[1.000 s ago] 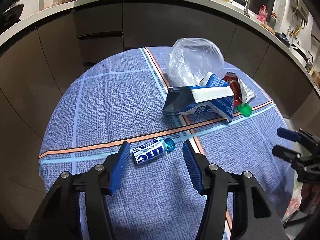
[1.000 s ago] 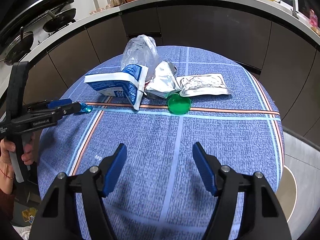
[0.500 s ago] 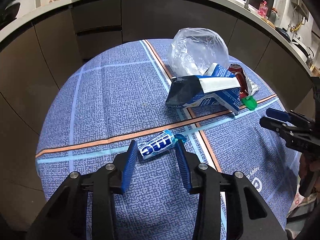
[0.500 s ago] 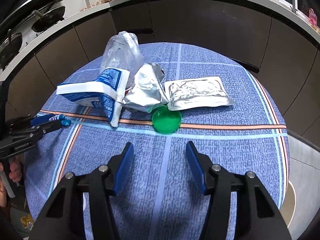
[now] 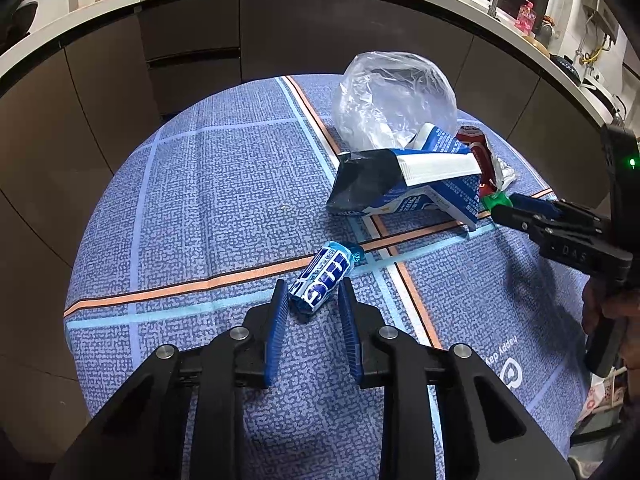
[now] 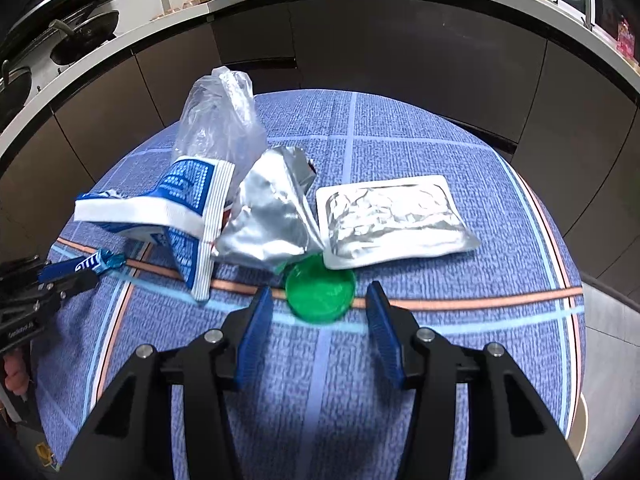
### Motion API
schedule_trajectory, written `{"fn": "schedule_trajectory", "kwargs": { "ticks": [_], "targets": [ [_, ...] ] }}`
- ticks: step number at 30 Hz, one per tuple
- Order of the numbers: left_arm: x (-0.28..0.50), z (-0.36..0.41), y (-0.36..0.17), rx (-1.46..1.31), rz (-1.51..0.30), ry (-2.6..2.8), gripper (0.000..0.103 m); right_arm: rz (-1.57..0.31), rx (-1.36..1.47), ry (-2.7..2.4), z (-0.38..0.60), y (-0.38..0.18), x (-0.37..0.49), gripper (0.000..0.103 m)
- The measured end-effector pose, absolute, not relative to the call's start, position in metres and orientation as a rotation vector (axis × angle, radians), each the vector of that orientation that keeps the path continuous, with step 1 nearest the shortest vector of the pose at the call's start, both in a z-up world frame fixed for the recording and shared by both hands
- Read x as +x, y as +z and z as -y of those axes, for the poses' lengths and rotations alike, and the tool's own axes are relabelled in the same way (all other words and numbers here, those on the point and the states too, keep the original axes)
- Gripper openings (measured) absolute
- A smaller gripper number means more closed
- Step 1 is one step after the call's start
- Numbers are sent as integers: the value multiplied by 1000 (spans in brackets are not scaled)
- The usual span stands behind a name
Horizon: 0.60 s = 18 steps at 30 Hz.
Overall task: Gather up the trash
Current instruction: 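Grasp the small blue tube with the left tool while the right tool grasps the green cap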
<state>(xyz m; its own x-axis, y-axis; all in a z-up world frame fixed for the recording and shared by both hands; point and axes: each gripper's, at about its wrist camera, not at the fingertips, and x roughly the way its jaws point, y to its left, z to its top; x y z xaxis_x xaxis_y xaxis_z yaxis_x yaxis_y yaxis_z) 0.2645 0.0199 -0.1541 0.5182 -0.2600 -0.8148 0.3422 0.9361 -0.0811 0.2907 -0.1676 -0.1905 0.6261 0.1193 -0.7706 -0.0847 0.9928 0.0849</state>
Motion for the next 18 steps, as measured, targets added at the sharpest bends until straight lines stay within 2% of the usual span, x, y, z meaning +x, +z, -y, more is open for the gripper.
{"fn": "schedule_trajectory", "kwargs": {
  "ticks": [1, 2, 3, 5, 7, 8, 9, 14, 18],
  "targets": [
    [266, -19, -154, 92, -958, -360, 30, -886, 38, 116, 167, -190, 292, 50],
    [267, -20, -155, 91, -958, -355, 39, -886, 32, 115, 166, -191, 294, 47],
    [269, -19, -155, 87, -954, -350, 42, -886, 27, 112, 166, -191, 294, 40],
    [272, -19, -156, 81, -958, -352, 42, -882, 19, 113, 165, -190, 293, 37],
    [274, -18, -156, 86, -955, -350, 36, -881, 5, 117, 162, -190, 287, 37],
    [275, -17, -157, 87, -956, -351, 25, -879, -1, 119, 161, -190, 284, 37],
    [276, -17, -157, 86, -957, -349, 22, -873, 1, 120, 161, -188, 278, 37],
    [276, -21, -157, 55, -956, -344, 14, -867, 23, 147, 156, -186, 249, 37],
    [268, -25, -151, 26, -939, -337, 12, -863, 56, 159, 159, -183, 229, 37]
  ]
}}
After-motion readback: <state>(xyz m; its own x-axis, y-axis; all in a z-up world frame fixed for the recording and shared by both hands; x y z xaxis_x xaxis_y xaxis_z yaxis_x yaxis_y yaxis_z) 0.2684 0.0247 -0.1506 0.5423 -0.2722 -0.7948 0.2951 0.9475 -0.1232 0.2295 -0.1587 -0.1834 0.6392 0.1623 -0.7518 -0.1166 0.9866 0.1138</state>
